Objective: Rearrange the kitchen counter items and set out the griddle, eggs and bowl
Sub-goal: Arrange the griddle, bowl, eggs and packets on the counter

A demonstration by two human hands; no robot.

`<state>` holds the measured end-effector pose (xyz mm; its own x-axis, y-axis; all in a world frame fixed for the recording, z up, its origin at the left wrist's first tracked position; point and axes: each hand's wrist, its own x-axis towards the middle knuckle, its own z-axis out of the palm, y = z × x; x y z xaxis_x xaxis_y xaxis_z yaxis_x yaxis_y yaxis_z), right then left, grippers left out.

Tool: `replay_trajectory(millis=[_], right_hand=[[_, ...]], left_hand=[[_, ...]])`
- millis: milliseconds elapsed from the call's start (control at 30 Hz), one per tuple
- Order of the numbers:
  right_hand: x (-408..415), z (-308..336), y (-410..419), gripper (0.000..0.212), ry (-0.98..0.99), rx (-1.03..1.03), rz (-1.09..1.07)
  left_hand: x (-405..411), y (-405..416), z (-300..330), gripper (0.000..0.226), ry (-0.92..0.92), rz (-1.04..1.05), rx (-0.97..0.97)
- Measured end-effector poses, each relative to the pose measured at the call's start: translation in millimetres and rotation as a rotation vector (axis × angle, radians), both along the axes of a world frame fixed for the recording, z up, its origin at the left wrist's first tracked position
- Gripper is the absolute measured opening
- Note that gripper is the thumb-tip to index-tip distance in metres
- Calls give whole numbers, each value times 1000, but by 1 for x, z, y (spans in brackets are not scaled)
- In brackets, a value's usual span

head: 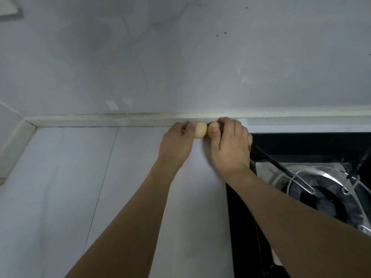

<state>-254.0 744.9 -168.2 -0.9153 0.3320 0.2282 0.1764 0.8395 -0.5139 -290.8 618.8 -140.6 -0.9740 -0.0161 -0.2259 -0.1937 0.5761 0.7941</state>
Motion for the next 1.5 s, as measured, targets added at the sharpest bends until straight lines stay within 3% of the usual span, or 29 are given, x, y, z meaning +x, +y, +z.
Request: replay_trajectory(millis=[433, 700, 933, 1200, 1333, 1433, 1500], right_hand=[[43, 61, -61, 57, 66, 6, 254], [72, 86, -154, 55, 41, -2, 491], [88, 94, -255, 48, 42, 3, 663], [89, 95, -363, 40, -18, 8, 878], [80, 85, -409, 43, -74, 44, 939], [69, 77, -433, 44, -114, 78, 968], [61, 71, -450, 45, -133, 108, 981]], left_hand=[[60, -82, 45, 25, 6, 213, 181], [117, -183, 72, 29, 53, 382, 187], [153, -283, 73, 16, 92, 559, 220], [186, -381, 62, 35, 52, 741, 194], [187, -423, 48, 38, 33, 784, 47], [185, -436, 32, 39, 62, 714, -337], [179, -444, 18, 41, 97, 680, -453]])
